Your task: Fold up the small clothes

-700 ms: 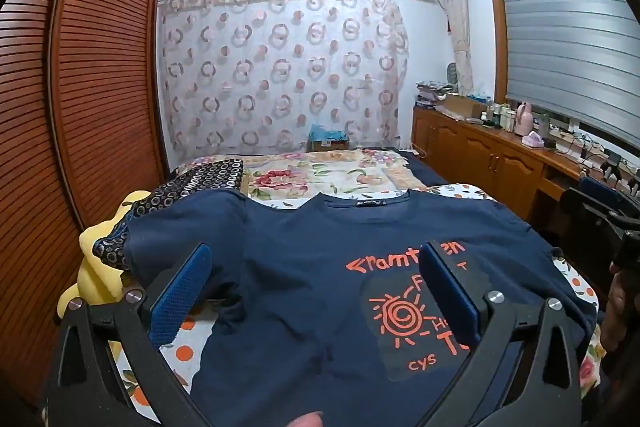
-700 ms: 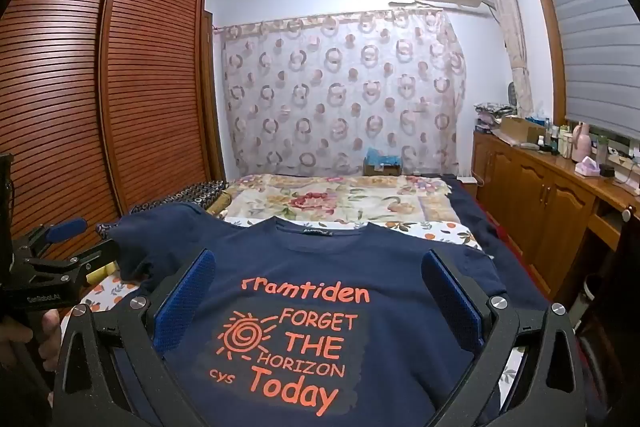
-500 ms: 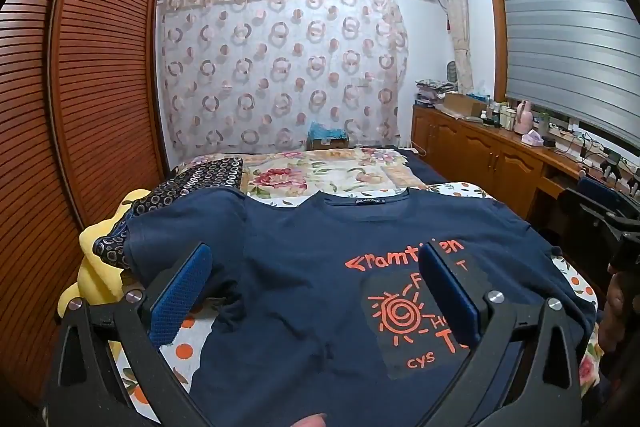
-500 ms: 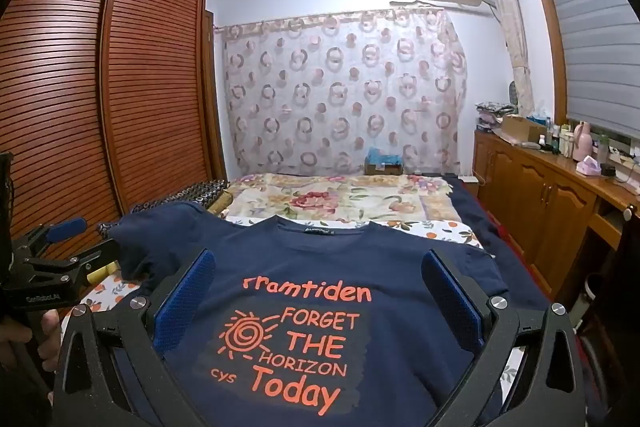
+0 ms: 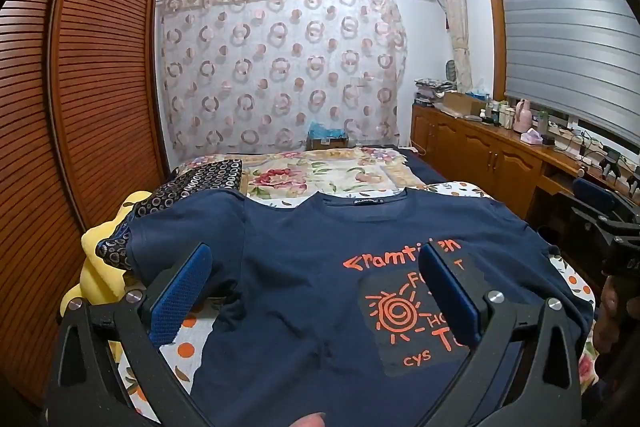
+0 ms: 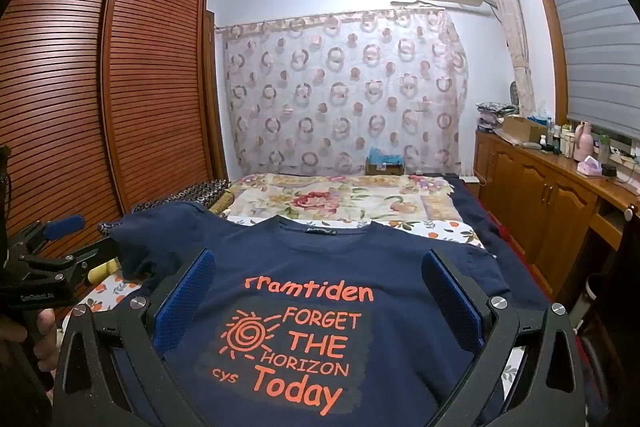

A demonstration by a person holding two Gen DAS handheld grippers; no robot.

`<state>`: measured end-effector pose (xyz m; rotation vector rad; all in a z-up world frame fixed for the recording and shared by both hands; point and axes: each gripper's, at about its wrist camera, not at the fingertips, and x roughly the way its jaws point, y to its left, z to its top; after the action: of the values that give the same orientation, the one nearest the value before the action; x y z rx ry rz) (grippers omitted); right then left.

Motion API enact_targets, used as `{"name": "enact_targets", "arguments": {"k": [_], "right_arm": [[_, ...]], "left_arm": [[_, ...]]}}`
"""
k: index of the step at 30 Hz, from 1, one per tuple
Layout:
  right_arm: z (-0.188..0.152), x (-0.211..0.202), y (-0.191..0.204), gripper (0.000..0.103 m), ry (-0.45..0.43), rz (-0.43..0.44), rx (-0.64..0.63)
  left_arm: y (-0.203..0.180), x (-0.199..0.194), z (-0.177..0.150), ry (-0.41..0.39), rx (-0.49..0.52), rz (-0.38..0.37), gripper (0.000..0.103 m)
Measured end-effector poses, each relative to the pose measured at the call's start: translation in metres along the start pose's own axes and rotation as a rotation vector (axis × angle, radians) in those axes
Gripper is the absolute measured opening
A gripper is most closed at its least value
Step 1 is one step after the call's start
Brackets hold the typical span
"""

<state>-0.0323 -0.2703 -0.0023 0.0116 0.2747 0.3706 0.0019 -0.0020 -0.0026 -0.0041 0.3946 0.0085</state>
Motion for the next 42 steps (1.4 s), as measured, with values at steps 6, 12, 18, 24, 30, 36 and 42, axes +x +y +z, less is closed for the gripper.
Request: {"name": "enact_targets", "arguments": {"k": [6,12,18,24,30,36,42], "right_arm": [[0.001,0.0,0.002,0.103,0.0,0.0,-0.003],[0.001,0.0,0.002,0.103,-0.001,0.0,-0.003],[0.0,0.0,0.003,0.103,-0.001,0.0,-0.003],[0.001,0.001,0.003,0.103,-0.001,0.001,-0.004],[0.0,0.0,0.003,0.103,-0.001,0.001,-0.003],[0.001,0.0,0.003,0.103,-0.003,0.001,-0.002],[0.0,-0.001,0.002,0.103,-0.003,0.002,-0.002]], "left_arm": [[-0.005,-0.011,0.003,-0.004,0.007,-0.004,0.103],[-0.006,-0.014,0.006,-0.007,0.012,-0.003,0.103],[-0.008,-0.016,0.008,-0.009,0.014,-0.002,0.103],[-0.009,-0.018,0.01,-0.011,0.015,-0.001,0.103],[-0.01,-0.019,0.011,-0.012,0.017,0.0,0.103],[-0.012,-0.02,0.012,-0.015,0.018,0.0,0.103],[-0.012,-0.021,0.012,-0.015,0.02,0.001,0.103]]}}
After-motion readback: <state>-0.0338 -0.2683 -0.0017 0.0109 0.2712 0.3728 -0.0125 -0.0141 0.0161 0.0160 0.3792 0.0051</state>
